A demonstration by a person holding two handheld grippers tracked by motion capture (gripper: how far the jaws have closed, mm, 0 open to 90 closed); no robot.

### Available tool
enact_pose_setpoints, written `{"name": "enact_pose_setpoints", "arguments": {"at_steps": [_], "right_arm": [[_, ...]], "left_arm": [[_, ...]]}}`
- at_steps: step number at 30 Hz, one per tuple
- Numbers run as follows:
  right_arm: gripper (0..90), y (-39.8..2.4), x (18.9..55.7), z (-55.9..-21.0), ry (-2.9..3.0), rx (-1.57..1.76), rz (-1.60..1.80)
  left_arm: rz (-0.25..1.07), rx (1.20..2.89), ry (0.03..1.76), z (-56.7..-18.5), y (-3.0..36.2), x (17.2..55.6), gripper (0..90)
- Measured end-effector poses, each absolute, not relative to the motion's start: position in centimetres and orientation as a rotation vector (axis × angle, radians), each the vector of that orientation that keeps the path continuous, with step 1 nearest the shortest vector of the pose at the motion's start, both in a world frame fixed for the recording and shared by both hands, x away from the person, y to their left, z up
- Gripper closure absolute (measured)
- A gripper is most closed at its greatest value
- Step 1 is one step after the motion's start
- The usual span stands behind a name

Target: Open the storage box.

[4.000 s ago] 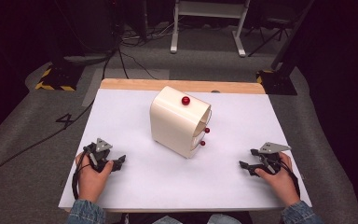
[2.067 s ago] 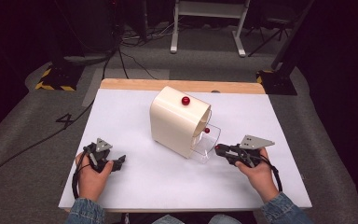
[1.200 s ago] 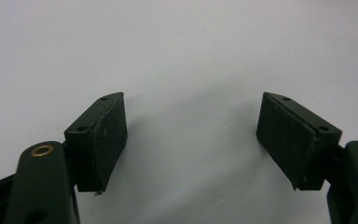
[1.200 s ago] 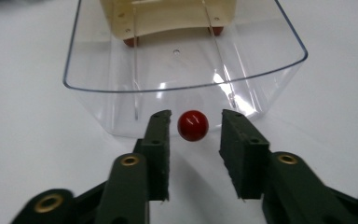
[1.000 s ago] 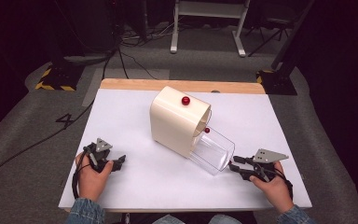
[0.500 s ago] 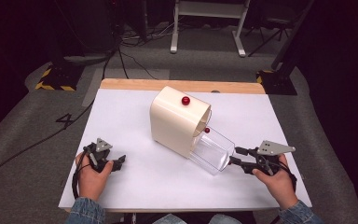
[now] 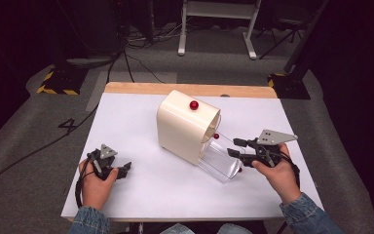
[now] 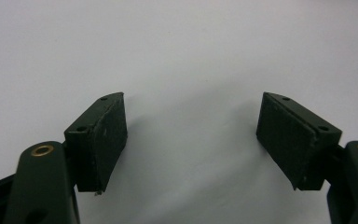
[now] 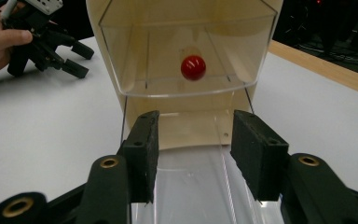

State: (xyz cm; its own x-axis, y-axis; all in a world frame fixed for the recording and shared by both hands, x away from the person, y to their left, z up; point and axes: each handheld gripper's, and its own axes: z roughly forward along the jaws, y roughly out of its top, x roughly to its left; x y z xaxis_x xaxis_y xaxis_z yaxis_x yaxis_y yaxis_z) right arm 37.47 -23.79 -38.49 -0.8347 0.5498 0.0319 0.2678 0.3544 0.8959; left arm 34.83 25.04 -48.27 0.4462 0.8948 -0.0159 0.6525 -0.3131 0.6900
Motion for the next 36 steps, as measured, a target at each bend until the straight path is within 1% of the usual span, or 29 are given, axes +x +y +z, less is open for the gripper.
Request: {"name": "enact_pose_setpoints", "arguments": {"at_steps": [12,23,26,29,30,31,33,36], "right_arm": [[49.5,-22.5,38.7,-37.8,2.324,0.721,1.521],[53.2,-21.2,39.6,-37.9,2.321,0.697,1.547],[55.8,-20.7,40.0,-38.3,2.322,0.698,1.539],[62.0,-20.3,40.3,-38.7,2.326,0.688,1.53],[62.0,-20.3,40.3,-38.7,2.326,0.688,1.53],[67.8,-20.1,40.6,-38.9,2.338,0.68,1.52],[73.8,-20.1,40.7,-39.0,2.35,0.669,1.507],[74.5,-20.2,40.6,-39.1,2.345,0.646,1.512]], "left_arm": [[0.495,2.069,1.292,-48.3,25.0,34.8,24.8],[0.491,2.066,1.296,-48.3,25.0,34.9,24.7],[0.49,2.068,1.296,-48.3,25.1,34.9,24.7],[0.488,2.067,1.298,-48.3,25.1,34.9,24.7],[0.488,2.067,1.298,-48.3,25.1,34.9,24.7],[0.488,2.068,1.297,-48.3,25.1,34.9,24.7],[0.491,2.065,1.297,-48.3,25.0,34.9,24.7],[0.491,2.067,1.296,-48.3,25.0,34.9,24.7]]}}
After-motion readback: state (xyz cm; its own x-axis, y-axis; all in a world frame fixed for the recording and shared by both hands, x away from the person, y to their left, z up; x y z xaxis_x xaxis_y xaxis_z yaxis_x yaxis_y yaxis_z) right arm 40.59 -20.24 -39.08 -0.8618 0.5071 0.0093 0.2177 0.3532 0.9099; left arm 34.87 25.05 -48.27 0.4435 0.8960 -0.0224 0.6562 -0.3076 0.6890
